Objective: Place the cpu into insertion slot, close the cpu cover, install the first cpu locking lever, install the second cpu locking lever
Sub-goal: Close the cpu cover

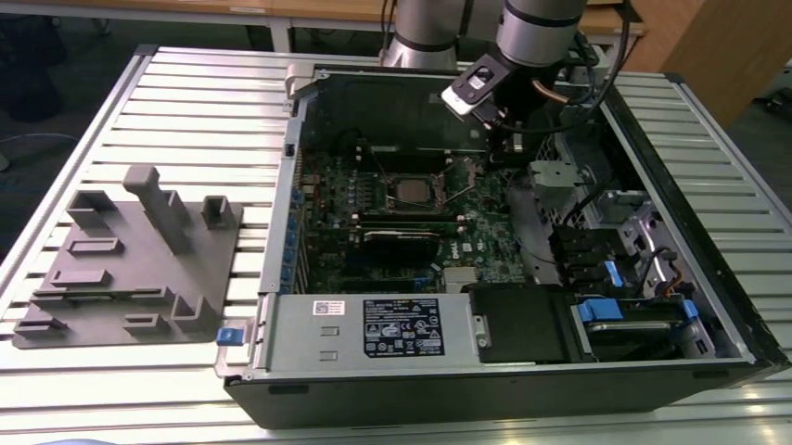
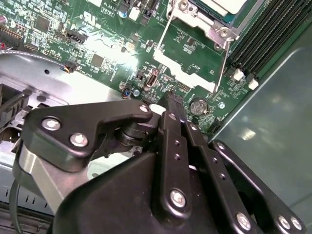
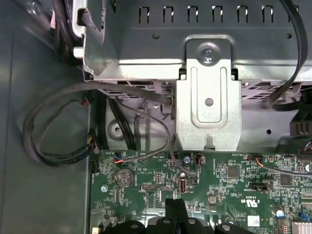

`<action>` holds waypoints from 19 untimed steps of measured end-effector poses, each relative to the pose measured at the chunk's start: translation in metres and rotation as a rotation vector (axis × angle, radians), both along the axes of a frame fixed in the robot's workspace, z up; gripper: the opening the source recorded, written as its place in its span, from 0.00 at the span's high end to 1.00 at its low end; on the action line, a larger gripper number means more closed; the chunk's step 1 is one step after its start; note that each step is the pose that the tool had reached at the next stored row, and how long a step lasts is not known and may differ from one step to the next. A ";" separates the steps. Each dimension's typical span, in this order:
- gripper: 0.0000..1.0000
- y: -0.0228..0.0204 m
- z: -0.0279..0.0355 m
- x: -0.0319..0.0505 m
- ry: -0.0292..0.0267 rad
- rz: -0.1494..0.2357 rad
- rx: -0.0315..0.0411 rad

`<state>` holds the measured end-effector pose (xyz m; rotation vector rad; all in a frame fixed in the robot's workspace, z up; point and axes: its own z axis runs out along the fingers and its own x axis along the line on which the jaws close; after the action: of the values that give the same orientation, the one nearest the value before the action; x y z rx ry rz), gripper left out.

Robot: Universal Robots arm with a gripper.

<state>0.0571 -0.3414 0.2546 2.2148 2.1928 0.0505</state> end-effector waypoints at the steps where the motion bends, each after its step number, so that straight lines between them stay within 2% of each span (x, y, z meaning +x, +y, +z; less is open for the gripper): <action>1: 0.89 0.0000 -0.0015 0.0000 -0.0002 0.000 0.0001; 6: 0.89 0.0000 -0.0079 0.0000 -0.0010 0.000 -0.0001; 9: 0.89 0.0000 -0.0081 -0.0015 -0.0021 0.000 0.0000; 13: 0.89 -0.0001 -0.0081 -0.0072 -0.0092 0.000 -0.0002; 19: 0.89 0.0000 -0.0081 -0.0088 -0.0103 0.000 -0.0002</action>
<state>0.0483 -0.3413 0.2465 2.2097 2.1873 0.0615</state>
